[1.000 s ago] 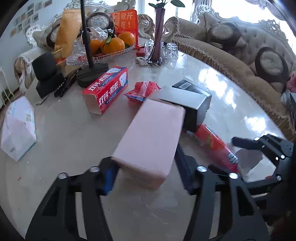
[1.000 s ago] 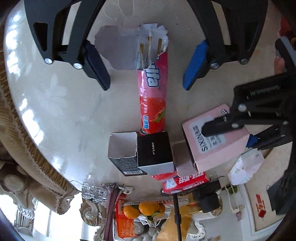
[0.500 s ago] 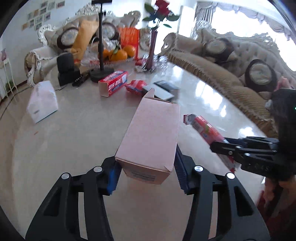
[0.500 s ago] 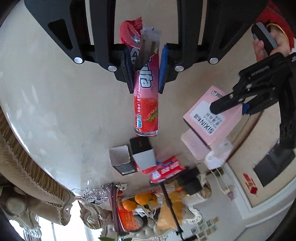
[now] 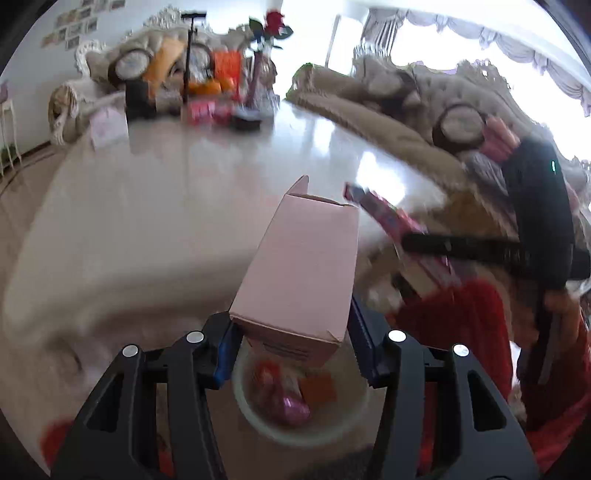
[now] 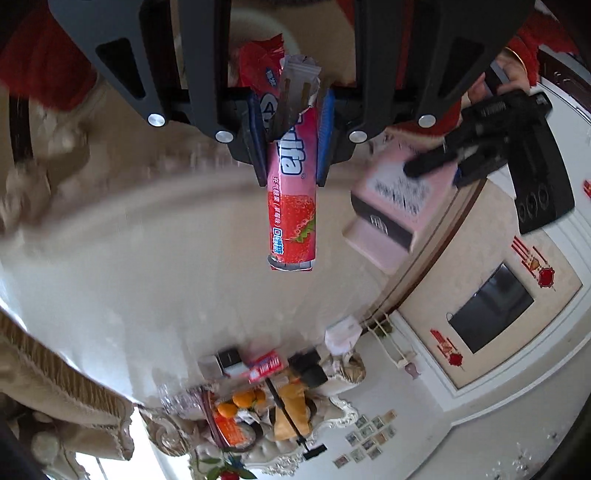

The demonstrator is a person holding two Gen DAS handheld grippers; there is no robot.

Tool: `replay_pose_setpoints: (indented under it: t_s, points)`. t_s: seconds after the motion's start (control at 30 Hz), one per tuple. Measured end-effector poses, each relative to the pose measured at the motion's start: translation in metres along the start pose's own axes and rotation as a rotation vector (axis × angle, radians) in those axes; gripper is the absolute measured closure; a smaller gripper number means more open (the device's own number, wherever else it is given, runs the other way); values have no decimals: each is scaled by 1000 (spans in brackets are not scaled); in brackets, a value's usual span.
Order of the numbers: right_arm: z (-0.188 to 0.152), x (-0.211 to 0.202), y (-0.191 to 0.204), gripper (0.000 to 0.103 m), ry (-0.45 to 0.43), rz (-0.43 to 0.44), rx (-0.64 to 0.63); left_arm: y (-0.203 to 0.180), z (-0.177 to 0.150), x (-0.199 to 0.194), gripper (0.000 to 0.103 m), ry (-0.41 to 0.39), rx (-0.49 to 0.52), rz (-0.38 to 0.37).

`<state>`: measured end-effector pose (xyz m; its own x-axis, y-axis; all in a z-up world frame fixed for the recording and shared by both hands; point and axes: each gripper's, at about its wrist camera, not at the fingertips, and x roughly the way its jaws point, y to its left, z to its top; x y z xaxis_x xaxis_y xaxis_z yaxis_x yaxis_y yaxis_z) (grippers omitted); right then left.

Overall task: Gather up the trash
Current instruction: 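Carry the pink box and candy tube to the wastebasket and open both grippers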

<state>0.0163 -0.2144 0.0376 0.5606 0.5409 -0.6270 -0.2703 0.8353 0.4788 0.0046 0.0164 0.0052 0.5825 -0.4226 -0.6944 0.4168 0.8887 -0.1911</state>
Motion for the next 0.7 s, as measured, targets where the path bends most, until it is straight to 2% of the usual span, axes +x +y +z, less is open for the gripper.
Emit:
replay_pose_setpoints:
  t_s: [0.07,0.17,0.33,0.53,0.7]
  points:
    - [-19,6,-1,79,41,-22,1,-6,-31,13,52,76,-36,-29]
    - [-53,31,-11,79,152,-42,40,-8,-65,41,52,175,-79,-40]
    - [-92,94,-39,79,323,-142,69,-7,-101,102,52,329,-50,-6]
    - [-124,150,-72,79,436,-238,92,3,-119,165,52,407,-66,59]
    - [-131,146,-76,79,426,-239,98,4,-125,177,49,429,-63,72]
